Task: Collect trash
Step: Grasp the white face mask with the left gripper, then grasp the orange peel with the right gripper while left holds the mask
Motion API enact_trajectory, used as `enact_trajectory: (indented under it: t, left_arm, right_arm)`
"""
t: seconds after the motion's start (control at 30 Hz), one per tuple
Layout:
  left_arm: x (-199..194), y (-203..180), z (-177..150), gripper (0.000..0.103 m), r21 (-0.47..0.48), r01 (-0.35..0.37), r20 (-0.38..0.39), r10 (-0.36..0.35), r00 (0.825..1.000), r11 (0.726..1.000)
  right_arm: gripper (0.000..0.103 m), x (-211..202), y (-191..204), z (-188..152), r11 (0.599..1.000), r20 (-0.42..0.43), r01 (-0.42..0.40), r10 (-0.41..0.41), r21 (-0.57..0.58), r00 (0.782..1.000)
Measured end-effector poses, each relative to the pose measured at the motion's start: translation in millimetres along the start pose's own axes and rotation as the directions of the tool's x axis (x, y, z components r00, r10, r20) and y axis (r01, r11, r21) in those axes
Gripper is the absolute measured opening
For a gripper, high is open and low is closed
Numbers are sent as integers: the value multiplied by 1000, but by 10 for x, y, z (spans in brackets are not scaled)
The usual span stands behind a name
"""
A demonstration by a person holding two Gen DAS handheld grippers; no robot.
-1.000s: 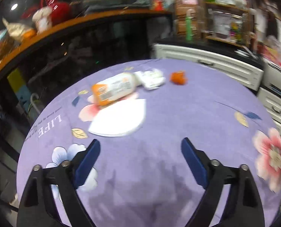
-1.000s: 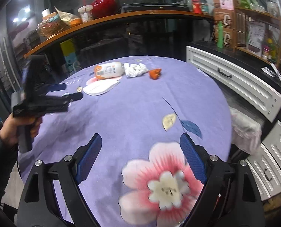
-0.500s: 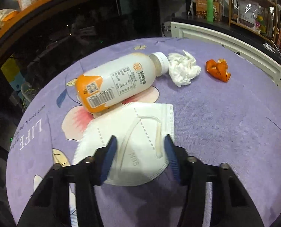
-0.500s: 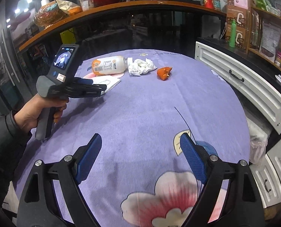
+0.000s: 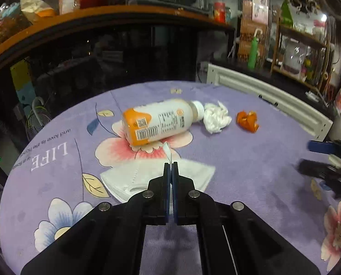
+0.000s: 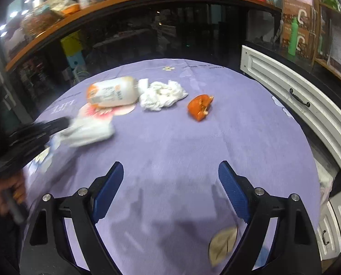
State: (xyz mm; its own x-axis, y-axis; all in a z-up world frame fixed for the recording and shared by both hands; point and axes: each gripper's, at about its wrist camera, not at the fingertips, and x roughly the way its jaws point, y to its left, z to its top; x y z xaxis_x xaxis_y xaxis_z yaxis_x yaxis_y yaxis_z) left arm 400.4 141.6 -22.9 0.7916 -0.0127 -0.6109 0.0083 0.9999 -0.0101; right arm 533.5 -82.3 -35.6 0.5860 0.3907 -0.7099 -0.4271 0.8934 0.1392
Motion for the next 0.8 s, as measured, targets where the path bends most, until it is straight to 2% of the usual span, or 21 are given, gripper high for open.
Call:
enact_trajectory:
  t: [0.2,0.4,0.5,0.57,0.6,0.63,0.8]
  left_arm:
    - [-150,-54,43,3,3,37,62,-38,997,999]
    - [-140,-34,45,3,-14,76,82,-74,994,997]
    - [-151,-27,47,3,-15,81,93,-79,992,997]
    - [-165,-32,41,3,-14,85,98,-84,992,996]
    - [-167,-37,41,3,-12,86,100,-84,991,996]
    - [-164,-46,40,3,-11,87,101,-85,991,996]
    - [-159,-66,22,3,-7,86,102,-85,991,996]
  right_arm:
    - [84,533,-103,314,998,-58,60,-59,26,997]
    - [83,971,-155,565,992,-97,124,-121,34,988]
    - [72,1084,-195,658,989,-103,139,-134,43,986]
    - [57,1132,-202,684,989,-106,145,-141,34,984]
    - [41,1139,-210,690,988,-104,150,-146,34,984]
    - [32,1133,-221,684,988,-102,146,-142,41,985]
    - [29,932,-257,559,990,-66,126,-122,62,990]
